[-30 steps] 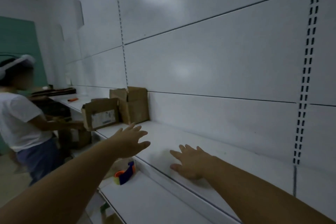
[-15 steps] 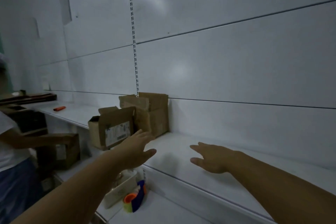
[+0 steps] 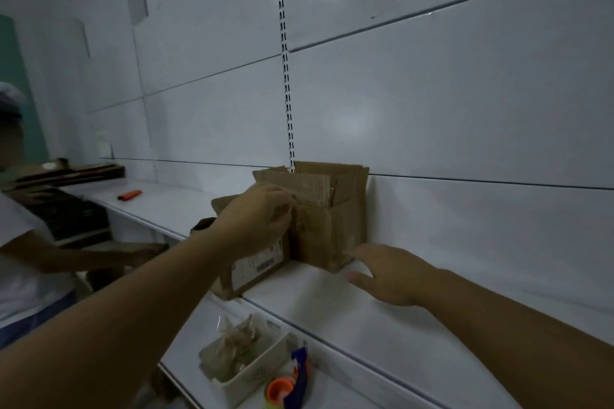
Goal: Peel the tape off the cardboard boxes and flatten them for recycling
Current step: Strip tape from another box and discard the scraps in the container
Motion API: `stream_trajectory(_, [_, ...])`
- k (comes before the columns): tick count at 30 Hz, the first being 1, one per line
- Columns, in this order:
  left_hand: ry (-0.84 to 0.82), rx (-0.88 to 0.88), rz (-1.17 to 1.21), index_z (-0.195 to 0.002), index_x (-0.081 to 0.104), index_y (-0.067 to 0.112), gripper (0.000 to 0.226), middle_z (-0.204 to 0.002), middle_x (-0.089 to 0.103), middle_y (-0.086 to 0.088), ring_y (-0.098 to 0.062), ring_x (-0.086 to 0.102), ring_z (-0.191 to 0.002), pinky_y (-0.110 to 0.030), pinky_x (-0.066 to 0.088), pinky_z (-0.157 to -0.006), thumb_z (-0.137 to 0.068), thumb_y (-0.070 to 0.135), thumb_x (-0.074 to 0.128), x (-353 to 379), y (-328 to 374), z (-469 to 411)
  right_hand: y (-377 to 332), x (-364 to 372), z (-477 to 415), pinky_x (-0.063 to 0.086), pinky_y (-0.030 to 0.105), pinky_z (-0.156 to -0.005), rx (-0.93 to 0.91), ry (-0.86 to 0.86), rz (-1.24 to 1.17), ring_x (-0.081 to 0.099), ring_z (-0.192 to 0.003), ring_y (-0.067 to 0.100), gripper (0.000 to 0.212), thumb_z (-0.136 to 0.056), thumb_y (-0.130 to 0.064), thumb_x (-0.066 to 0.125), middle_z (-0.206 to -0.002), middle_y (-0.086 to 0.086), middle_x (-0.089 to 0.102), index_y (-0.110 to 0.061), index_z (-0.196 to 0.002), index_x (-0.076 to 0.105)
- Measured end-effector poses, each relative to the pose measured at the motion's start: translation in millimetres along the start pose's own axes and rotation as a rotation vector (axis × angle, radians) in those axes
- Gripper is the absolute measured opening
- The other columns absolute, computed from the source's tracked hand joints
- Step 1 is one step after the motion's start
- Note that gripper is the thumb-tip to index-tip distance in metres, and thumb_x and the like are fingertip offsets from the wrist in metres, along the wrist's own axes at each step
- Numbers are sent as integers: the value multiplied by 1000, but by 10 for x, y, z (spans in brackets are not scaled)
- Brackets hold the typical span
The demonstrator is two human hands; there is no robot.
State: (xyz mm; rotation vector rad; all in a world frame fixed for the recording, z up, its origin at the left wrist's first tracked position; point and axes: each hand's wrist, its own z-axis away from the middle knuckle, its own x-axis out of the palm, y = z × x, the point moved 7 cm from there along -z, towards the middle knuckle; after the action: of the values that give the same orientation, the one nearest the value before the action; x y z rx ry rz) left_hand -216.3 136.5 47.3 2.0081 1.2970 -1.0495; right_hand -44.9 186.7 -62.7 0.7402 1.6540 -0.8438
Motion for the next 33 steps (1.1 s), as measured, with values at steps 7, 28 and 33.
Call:
stream_trajectory(7, [89,-233,131,-109,70,17,24,-112,66,3,-12,57,-101,-21,37,-80,-92,16,52,-65,-1115,-232,-370,-71,-571,34,26,-104,46,83,-137,40,-130,13,57,-94,-46,47,-147,-4,38,-27,-146,29])
stream_trajectory(28, [-273,-139,579,-102,68,12,21,-95,70,-5,-10,61,-67,-13,44,-47,-86,1,59,543,-2281,-665,-1484,-147,-1112,52,39,-58,-97,613,41,61,-77,21,28,-76,-14,68,-92,4,63,-22,-91,47])
stream_trajectory(33, [-330,3,847,-98,68,21,31,-84,73,-4,-19,59,-62,-26,42,-50,-87,-3,53,240,-1991,-631,-1365,-373,-599,49,19,-53,-17,726,15,62,-64,5,13,-81,-34,56,-84,-3,69,-31,-91,48])
